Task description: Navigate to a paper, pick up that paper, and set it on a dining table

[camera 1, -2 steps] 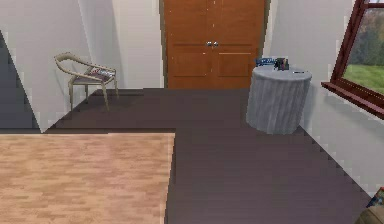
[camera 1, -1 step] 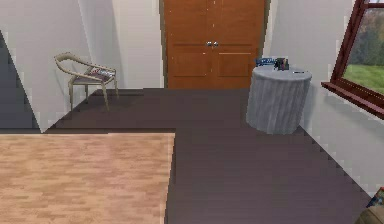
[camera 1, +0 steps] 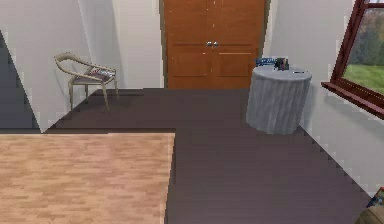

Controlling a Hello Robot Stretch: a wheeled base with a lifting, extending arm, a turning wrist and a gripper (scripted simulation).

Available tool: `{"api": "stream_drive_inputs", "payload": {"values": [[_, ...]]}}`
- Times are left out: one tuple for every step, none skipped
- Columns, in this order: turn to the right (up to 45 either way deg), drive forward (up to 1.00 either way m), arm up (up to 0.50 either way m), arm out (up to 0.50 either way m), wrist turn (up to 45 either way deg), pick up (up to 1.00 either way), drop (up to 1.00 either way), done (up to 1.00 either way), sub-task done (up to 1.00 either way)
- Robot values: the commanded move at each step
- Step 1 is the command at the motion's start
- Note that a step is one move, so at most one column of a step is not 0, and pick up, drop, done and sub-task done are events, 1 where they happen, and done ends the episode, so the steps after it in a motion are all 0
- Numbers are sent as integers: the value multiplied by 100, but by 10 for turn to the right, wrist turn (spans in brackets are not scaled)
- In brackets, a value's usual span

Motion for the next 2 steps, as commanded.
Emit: {"api": "stream_drive_inputs", "payload": {"values": [[0, 0, -30, 0, 0, 0, 0, 0, 0], [0, 0, 0, 0, 0, 100, 0, 0, 0]]}}
